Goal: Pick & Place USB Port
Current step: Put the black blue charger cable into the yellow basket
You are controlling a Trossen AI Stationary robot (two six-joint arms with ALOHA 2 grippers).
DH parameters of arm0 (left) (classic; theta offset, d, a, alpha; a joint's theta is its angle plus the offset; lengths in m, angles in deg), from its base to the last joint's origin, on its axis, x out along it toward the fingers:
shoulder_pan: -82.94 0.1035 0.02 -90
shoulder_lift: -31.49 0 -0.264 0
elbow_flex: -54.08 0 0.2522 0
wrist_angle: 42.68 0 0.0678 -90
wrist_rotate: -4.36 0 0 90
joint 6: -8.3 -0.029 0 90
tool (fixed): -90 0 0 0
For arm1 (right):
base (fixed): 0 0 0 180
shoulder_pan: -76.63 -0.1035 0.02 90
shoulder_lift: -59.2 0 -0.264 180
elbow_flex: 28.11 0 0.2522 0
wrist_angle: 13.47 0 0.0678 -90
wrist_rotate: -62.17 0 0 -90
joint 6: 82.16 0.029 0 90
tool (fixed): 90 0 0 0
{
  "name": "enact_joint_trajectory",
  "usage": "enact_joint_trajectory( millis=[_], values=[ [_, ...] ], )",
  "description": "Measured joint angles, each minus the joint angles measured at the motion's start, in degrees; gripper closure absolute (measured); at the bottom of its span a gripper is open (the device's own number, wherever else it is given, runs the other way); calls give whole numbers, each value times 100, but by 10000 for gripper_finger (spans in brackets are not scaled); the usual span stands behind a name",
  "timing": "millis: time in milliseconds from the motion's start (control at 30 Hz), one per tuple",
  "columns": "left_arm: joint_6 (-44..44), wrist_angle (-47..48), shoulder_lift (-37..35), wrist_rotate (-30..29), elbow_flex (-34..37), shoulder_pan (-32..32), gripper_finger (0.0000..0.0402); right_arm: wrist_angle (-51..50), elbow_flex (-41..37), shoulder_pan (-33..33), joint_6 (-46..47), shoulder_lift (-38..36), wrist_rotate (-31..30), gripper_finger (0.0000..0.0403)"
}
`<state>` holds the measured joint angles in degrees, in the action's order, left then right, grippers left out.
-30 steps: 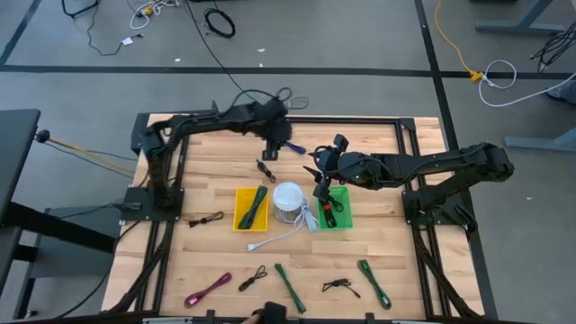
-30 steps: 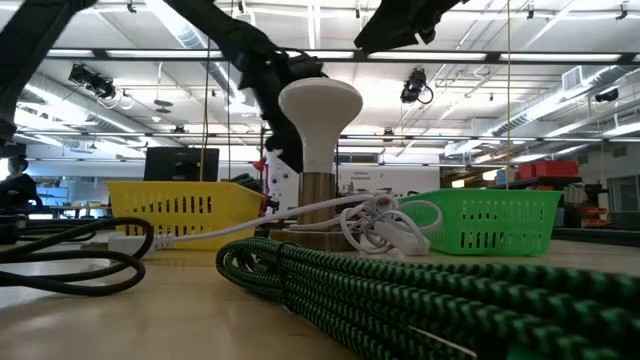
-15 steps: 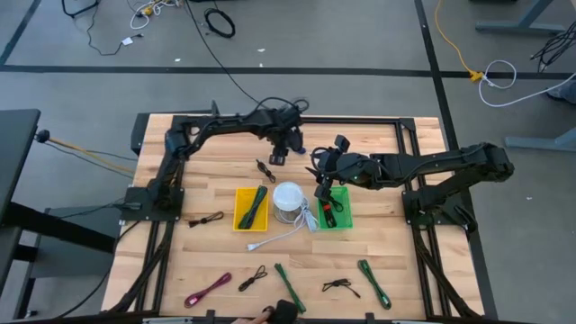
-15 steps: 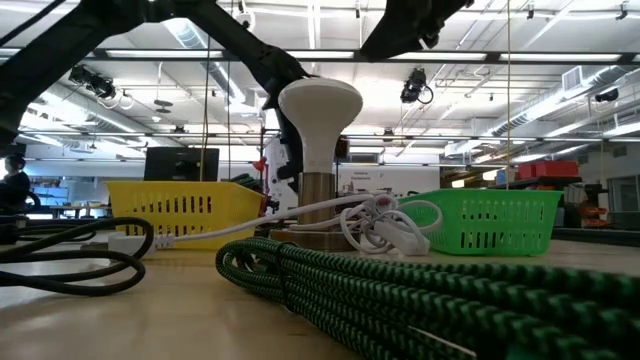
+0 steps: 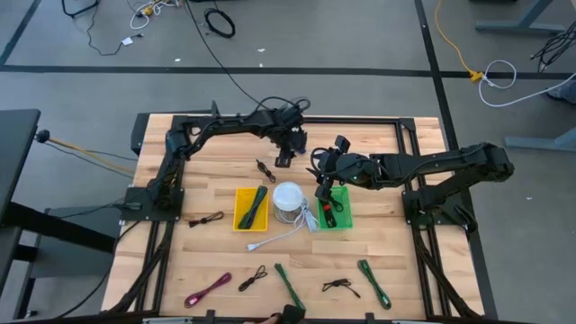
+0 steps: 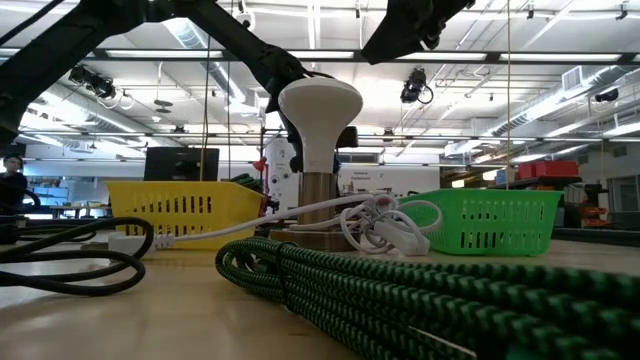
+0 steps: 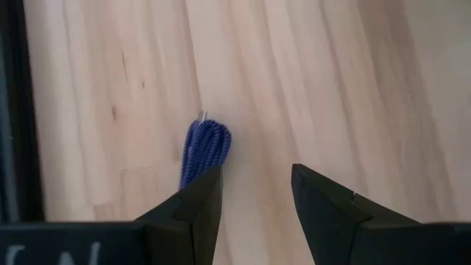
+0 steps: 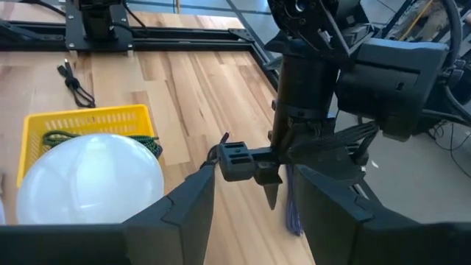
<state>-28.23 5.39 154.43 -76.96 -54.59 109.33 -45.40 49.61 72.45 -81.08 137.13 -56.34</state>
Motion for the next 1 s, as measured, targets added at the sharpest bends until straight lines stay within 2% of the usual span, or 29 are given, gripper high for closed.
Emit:
enact_joint_trajectory(
  millis=[233, 300, 400, 567, 667, 900, 1000],
  values=[
    [417, -15, 197, -263, 9, -122, 232, 4, 0, -1, 0, 0, 4, 214],
    [475, -100, 270, -590, -22, -205, 232, 3, 0, -1, 4, 1, 5, 214],
    [567, -67, 271, -567, -143, -240, 232, 36, 0, -1, 17, 2, 28, 214],
    [955, -127, 413, -827, -567, -309, 232, 45, 0, -1, 66, 2, 114, 214],
    [1230, 338, 583, -769, -1015, -360, 232, 41, 0, -1, 87, 2, 111, 214],
    [1835, 716, 1008, -1865, -1524, -705, 232, -6, 0, -1, 130, 35, 205, 214],
    [2478, 721, 1068, -1907, -1685, -825, 233, -59, -2, -1, 129, 59, 231, 214]
  ],
)
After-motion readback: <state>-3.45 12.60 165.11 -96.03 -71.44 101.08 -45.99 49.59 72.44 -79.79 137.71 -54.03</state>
